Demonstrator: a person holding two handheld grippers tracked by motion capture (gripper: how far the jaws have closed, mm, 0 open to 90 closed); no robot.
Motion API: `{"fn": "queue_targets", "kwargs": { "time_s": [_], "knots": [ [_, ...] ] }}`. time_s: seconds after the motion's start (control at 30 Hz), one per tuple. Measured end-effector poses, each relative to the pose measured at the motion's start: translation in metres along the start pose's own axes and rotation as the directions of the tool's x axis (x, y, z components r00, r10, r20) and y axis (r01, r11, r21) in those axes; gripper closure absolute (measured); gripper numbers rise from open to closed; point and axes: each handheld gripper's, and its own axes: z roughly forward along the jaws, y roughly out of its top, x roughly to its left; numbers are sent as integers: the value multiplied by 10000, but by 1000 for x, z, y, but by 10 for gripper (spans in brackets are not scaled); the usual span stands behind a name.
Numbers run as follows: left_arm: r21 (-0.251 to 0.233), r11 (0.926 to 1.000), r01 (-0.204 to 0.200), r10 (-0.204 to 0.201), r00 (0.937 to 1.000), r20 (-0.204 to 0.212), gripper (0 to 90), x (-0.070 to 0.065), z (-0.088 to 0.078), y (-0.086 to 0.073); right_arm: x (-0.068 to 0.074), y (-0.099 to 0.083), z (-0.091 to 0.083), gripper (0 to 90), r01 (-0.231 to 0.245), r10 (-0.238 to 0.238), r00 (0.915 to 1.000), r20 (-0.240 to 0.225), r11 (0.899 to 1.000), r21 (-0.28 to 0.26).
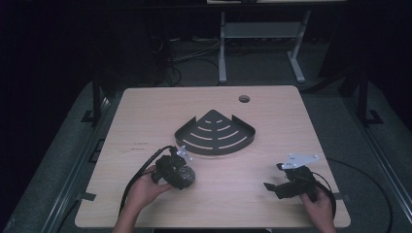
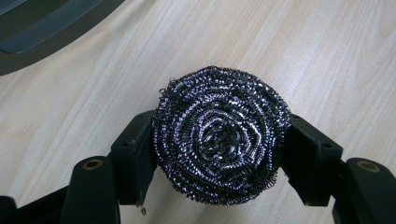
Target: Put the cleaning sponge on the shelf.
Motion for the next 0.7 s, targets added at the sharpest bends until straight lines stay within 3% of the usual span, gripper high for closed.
{"fn": "queue_targets", "kwargs": {
  "time_s": [0.7],
  "knots": [
    [-54,9999,-119,120,9995,307,330,7,-6,18,-2,1,3,139,-55,55,10000,-37,10000,36]
  ]
}}
